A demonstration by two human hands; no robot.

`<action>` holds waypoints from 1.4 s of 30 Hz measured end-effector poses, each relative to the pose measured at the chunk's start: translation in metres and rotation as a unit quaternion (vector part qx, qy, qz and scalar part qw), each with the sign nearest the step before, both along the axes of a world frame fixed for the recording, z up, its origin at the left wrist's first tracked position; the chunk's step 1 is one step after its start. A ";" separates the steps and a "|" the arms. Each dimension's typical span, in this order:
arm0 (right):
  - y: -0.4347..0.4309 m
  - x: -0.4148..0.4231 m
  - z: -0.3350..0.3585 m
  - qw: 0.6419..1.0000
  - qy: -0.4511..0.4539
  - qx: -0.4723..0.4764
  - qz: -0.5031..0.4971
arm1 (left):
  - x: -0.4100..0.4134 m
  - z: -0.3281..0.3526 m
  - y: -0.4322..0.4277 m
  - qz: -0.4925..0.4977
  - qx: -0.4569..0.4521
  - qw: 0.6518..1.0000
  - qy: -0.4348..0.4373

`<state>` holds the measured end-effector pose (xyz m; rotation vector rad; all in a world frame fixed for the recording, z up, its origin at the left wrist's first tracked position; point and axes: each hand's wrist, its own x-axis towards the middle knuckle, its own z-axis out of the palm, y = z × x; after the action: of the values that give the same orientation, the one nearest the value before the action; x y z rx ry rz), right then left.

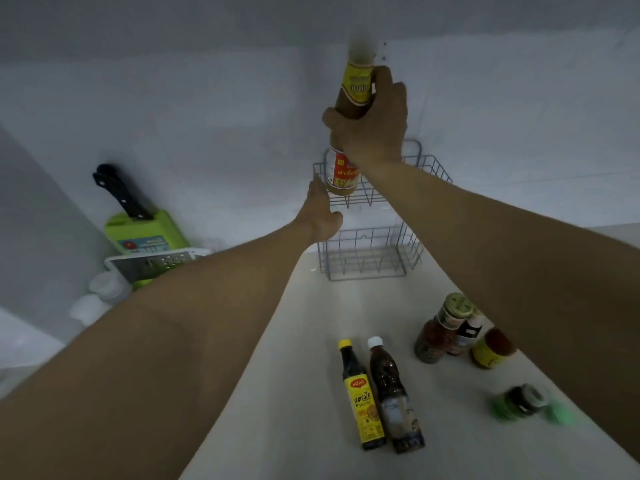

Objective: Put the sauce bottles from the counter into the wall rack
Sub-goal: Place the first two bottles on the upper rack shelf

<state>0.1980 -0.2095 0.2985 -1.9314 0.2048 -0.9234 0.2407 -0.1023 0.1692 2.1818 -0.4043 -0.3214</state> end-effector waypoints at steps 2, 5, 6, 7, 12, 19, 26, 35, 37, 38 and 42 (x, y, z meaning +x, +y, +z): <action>0.001 0.010 -0.002 1.000 0.008 -0.008 0.001 | -0.014 0.013 0.001 -0.005 0.024 1.000 0.014; 0.003 0.023 -0.009 1.000 0.021 -0.020 0.010 | -0.018 0.014 0.003 -0.016 0.030 0.999 0.014; 0.004 0.026 -0.010 0.999 0.024 -0.019 0.013 | -0.018 0.014 0.004 -0.019 0.021 0.999 0.015; 0.005 0.030 -0.009 0.999 0.029 -0.018 0.020 | -0.017 0.015 0.004 -0.018 0.012 1.000 0.017; 0.009 0.041 -0.016 0.996 0.060 -0.045 0.045 | -0.020 0.017 0.007 0.003 -0.006 0.999 0.051; 0.005 0.045 -0.040 0.992 0.106 -0.047 0.042 | -0.021 0.020 0.009 -0.007 -0.016 0.997 0.073; 0.003 0.042 -0.055 0.981 0.165 -0.038 0.091 | -0.021 0.021 0.009 -0.013 -0.028 0.997 0.070; -0.006 0.023 -0.084 0.968 0.218 -0.035 0.116 | -0.028 0.025 0.010 -0.010 -0.020 1.000 0.016; -0.005 0.022 -0.083 0.968 0.219 -0.035 0.115 | -0.028 0.025 0.008 -0.005 -0.022 1.000 0.012; -0.005 0.022 -0.084 0.968 0.219 -0.036 0.115 | -0.028 0.025 0.008 -0.005 -0.019 1.000 0.011; -0.006 0.023 -0.083 0.966 0.227 -0.038 0.121 | -0.024 0.024 0.010 -0.014 -0.008 1.000 0.009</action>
<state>0.2210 -0.2155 0.2152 -2.1617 0.1951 -0.3235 0.2163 -0.0922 0.1935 2.1573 -0.4271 -0.3522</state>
